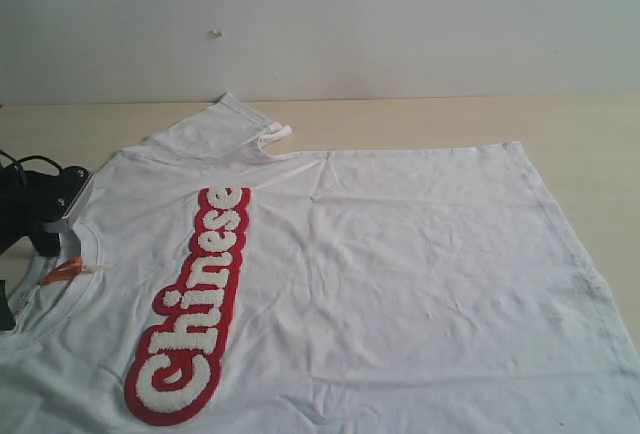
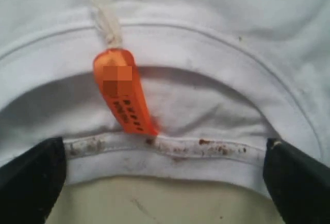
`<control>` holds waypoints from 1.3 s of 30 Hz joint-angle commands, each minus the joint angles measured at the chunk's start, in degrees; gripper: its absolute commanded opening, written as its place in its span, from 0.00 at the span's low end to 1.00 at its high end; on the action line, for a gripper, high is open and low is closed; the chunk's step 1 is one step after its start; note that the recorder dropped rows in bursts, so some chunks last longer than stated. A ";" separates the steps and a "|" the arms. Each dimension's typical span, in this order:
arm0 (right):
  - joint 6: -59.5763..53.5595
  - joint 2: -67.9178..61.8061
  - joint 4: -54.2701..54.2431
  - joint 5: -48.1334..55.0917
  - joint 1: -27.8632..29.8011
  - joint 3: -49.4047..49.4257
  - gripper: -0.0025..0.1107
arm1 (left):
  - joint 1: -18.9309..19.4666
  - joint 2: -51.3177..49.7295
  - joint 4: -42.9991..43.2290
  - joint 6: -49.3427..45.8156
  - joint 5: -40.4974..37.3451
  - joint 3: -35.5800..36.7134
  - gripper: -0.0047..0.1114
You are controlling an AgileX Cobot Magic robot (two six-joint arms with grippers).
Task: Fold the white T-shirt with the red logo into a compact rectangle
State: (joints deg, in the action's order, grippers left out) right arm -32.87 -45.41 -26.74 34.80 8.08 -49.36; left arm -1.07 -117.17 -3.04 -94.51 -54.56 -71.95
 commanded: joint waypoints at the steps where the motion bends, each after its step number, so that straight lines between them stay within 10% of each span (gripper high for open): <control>1: -0.49 -0.02 -0.18 0.20 -0.05 -0.28 0.02 | 0.42 -0.77 -0.80 -0.13 1.20 -0.41 0.94; 19: -4.53 -0.02 -0.22 0.34 -0.05 -0.28 0.06 | 0.42 -3.57 -0.13 -1.16 -0.79 -0.06 0.94; 29: -5.69 -0.02 -3.81 -0.16 -0.05 -0.28 0.74 | 0.42 -3.57 -0.25 -1.16 -0.67 -0.06 0.94; 39: -5.46 1.47 -3.69 0.53 -0.05 -0.28 0.77 | 0.42 -3.57 -0.39 -1.16 -0.67 -0.06 0.94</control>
State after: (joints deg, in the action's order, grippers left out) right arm -38.14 -45.16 -30.24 35.37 8.08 -49.36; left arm -0.87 -118.86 -3.24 -95.88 -53.32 -72.84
